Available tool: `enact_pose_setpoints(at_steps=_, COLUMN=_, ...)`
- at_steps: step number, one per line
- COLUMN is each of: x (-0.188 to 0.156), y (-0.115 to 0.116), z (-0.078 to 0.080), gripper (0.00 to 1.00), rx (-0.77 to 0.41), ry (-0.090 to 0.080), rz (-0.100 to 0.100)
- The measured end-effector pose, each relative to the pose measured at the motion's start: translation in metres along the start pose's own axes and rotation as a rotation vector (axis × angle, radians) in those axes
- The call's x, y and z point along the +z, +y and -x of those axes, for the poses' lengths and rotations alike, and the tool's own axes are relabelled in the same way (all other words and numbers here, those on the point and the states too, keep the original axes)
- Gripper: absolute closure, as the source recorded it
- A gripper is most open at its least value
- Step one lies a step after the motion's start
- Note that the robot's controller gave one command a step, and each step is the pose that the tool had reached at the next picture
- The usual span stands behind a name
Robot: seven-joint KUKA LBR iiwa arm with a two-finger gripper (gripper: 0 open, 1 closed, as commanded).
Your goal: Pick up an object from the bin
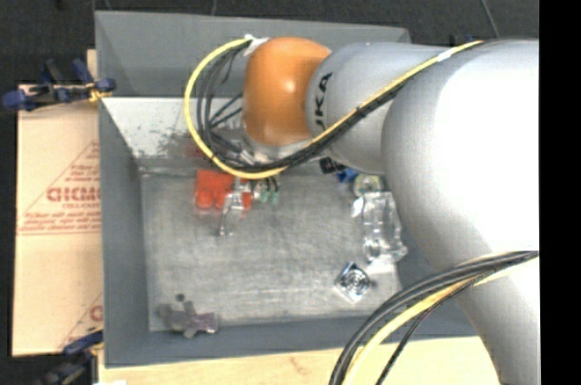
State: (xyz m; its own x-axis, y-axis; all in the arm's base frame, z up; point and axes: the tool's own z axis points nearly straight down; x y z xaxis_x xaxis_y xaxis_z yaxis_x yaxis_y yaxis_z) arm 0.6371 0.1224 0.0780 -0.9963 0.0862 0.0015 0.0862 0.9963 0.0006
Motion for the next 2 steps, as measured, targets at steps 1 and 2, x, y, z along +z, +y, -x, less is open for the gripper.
enact_pose_setpoints(at_steps=1, x=-0.005, y=0.000, z=0.002, gripper=1.00, rx=0.003, ry=-0.007, rz=0.002)
enact_pose_setpoints(at_steps=2, x=-0.150, y=0.024, z=0.014, gripper=1.00, rx=-0.026, ry=-0.014, rz=0.004)
